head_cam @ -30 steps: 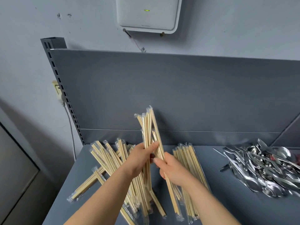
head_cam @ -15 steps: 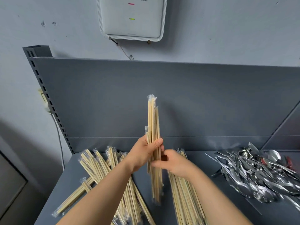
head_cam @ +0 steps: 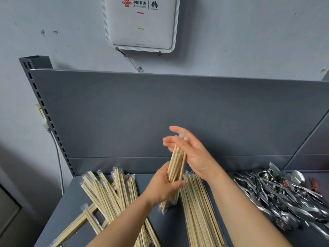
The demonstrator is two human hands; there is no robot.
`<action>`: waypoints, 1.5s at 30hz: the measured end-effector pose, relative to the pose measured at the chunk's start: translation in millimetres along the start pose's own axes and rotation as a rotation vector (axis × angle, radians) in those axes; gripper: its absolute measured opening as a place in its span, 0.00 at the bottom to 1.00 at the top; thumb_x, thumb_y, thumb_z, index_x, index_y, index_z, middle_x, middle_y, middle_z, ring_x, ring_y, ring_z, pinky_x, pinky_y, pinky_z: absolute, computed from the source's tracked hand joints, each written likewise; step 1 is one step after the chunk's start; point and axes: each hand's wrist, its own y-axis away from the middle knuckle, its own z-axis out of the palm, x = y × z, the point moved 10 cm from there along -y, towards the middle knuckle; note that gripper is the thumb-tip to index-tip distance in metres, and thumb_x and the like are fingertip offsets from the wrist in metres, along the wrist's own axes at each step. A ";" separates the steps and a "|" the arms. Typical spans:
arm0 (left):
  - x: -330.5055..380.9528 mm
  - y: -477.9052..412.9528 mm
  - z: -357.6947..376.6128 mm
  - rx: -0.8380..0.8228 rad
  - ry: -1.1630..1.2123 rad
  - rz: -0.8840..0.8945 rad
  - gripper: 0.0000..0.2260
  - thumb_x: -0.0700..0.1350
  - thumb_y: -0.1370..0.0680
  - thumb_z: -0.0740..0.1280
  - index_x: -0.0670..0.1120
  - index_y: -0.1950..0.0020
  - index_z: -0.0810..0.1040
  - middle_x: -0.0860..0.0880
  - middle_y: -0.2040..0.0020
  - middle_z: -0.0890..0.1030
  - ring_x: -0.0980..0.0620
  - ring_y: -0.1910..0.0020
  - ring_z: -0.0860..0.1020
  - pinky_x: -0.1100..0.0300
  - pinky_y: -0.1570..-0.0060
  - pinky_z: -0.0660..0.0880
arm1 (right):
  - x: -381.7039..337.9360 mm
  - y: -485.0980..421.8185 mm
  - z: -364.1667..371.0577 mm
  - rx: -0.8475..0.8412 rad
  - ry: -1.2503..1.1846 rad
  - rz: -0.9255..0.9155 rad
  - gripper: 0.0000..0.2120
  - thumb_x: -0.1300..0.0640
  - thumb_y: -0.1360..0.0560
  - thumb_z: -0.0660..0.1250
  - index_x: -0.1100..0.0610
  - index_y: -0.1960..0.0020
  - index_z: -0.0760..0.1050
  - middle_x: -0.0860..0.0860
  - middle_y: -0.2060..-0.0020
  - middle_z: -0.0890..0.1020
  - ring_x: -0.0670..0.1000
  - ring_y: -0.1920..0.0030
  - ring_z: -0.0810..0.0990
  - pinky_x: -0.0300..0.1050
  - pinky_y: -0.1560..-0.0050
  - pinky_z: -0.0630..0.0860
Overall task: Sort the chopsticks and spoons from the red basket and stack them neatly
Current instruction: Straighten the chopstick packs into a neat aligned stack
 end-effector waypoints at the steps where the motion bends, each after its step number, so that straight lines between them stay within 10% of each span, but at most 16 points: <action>1: -8.1 3.0 2.1 0.003 -0.013 -0.029 0.12 0.44 0.28 0.73 0.55 0.53 0.72 0.61 0.65 0.73 0.64 0.67 0.72 0.69 0.62 0.71 | 6.4 0.5 1.7 0.001 0.030 0.023 0.22 0.44 0.26 0.66 0.52 0.35 0.74 0.56 0.44 0.82 0.52 0.41 0.81 0.54 0.32 0.72; 6: -15.9 5.3 3.9 -0.010 0.013 -0.108 0.11 0.43 0.28 0.70 0.38 0.53 0.74 0.43 0.63 0.75 0.52 0.64 0.73 0.49 0.56 0.76 | 18.4 -4.8 -6.5 0.076 -0.010 0.027 0.13 0.49 0.19 0.60 0.52 0.39 0.77 0.55 0.48 0.83 0.54 0.44 0.82 0.55 0.35 0.74; 10: -14.2 9.5 8.2 0.006 0.043 -0.119 0.07 0.44 0.24 0.70 0.43 0.54 0.74 0.46 0.61 0.77 0.57 0.64 0.75 0.63 0.60 0.74 | 25.0 -7.6 -5.7 0.082 -0.019 0.050 0.13 0.56 0.17 0.57 0.57 0.46 0.80 0.55 0.54 0.83 0.56 0.44 0.82 0.54 0.34 0.74; 15: -17.8 7.8 5.9 0.060 0.189 -0.224 0.06 0.42 0.21 0.64 0.41 0.55 0.70 0.44 0.64 0.76 0.54 0.68 0.76 0.62 0.64 0.76 | 39.2 -5.0 -28.7 0.172 -0.093 0.156 0.18 0.46 0.17 0.53 0.52 0.35 0.72 0.51 0.38 0.78 0.47 0.38 0.77 0.46 0.33 0.70; 19: -43.3 20.4 23.5 0.031 0.323 -0.486 0.05 0.41 0.21 0.64 0.40 0.51 0.73 0.44 0.63 0.77 0.51 0.68 0.78 0.63 0.67 0.77 | 90.5 24.7 -74.6 0.197 0.593 0.430 0.20 0.47 0.19 0.59 0.54 0.30 0.70 0.49 0.37 0.76 0.50 0.37 0.75 0.45 0.36 0.69; 22: -71.5 40.6 38.4 0.032 0.243 -0.676 0.03 0.40 0.22 0.65 0.40 0.51 0.75 0.43 0.62 0.77 0.49 0.66 0.78 0.60 0.64 0.80 | 137.9 56.4 -104.2 0.179 0.838 0.638 0.12 0.47 0.21 0.60 0.54 0.43 0.73 0.50 0.53 0.75 0.50 0.53 0.78 0.45 0.56 0.72; 25: -86.6 47.3 44.5 0.106 0.134 -0.713 0.03 0.36 0.24 0.65 0.42 0.56 0.74 0.45 0.65 0.76 0.49 0.69 0.77 0.58 0.65 0.80 | 168.0 80.7 -119.1 0.137 0.954 0.768 0.27 0.42 0.24 0.62 0.59 0.32 0.68 0.51 0.47 0.75 0.51 0.52 0.75 0.44 0.57 0.71; 31: -77.2 47.1 46.5 0.295 -0.185 -0.572 0.10 0.35 0.25 0.63 0.48 0.52 0.66 0.48 0.59 0.78 0.52 0.65 0.77 0.65 0.74 0.70 | 179.6 88.4 -114.2 0.080 0.980 0.723 0.32 0.38 0.25 0.63 0.56 0.28 0.65 0.53 0.31 0.72 0.55 0.36 0.75 0.50 0.40 0.74; 35: -76.8 51.6 50.5 0.372 -0.265 -0.623 0.03 0.40 0.25 0.63 0.45 0.53 0.71 0.45 0.51 0.77 0.47 0.53 0.74 0.56 0.57 0.73 | 179.4 87.8 -108.5 0.063 0.926 0.646 0.28 0.40 0.26 0.66 0.57 0.33 0.70 0.52 0.40 0.77 0.52 0.44 0.78 0.49 0.44 0.76; 41: -75.8 64.5 46.7 0.414 -0.402 -0.698 0.18 0.49 0.21 0.63 0.45 0.33 0.69 0.43 0.35 0.68 0.43 0.38 0.68 0.54 0.40 0.66 | 181.4 89.3 -107.2 -0.004 0.988 0.557 0.19 0.40 0.24 0.61 0.54 0.44 0.74 0.52 0.49 0.79 0.50 0.53 0.78 0.49 0.49 0.77; 45: -68.3 68.0 49.1 0.393 -0.441 -0.589 0.10 0.41 0.19 0.56 0.45 0.40 0.72 0.45 0.39 0.70 0.53 0.48 0.67 0.62 0.46 0.65 | 179.2 89.9 -102.1 -0.019 0.998 0.492 0.29 0.41 0.22 0.58 0.54 0.25 0.60 0.55 0.35 0.74 0.55 0.38 0.76 0.49 0.40 0.74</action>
